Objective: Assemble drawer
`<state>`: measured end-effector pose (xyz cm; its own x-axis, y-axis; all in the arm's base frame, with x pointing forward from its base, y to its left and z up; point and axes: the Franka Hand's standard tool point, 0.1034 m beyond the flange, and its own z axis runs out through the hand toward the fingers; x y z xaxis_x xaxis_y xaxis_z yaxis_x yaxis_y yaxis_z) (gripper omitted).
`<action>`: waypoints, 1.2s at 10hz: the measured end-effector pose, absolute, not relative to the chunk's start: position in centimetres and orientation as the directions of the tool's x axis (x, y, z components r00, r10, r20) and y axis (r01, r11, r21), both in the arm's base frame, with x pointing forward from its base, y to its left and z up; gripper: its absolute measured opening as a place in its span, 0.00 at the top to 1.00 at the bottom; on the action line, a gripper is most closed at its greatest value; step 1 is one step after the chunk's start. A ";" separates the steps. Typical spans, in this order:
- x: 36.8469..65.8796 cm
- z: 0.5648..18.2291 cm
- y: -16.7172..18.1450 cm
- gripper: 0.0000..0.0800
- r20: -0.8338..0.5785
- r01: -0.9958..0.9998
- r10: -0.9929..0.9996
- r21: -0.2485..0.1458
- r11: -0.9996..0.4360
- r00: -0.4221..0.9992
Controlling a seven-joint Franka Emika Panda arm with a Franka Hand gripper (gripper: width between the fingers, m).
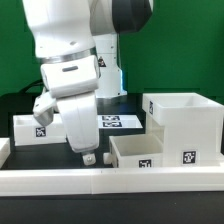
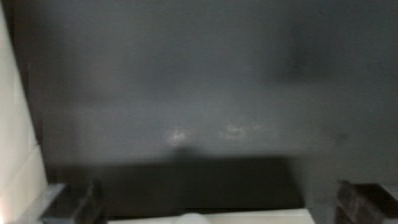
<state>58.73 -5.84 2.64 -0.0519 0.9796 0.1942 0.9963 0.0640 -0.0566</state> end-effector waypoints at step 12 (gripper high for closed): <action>59.2 2.2 -1.2 0.19 0.220 0.992 0.969 -0.035 0.123 -0.112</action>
Offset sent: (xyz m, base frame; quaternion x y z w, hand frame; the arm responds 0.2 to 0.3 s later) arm 0.0068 0.0292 0.0017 -0.0081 0.0605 -0.0995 0.9932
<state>59.16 -1.23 2.23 -0.1123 0.9690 0.2202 0.9918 0.1228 -0.0346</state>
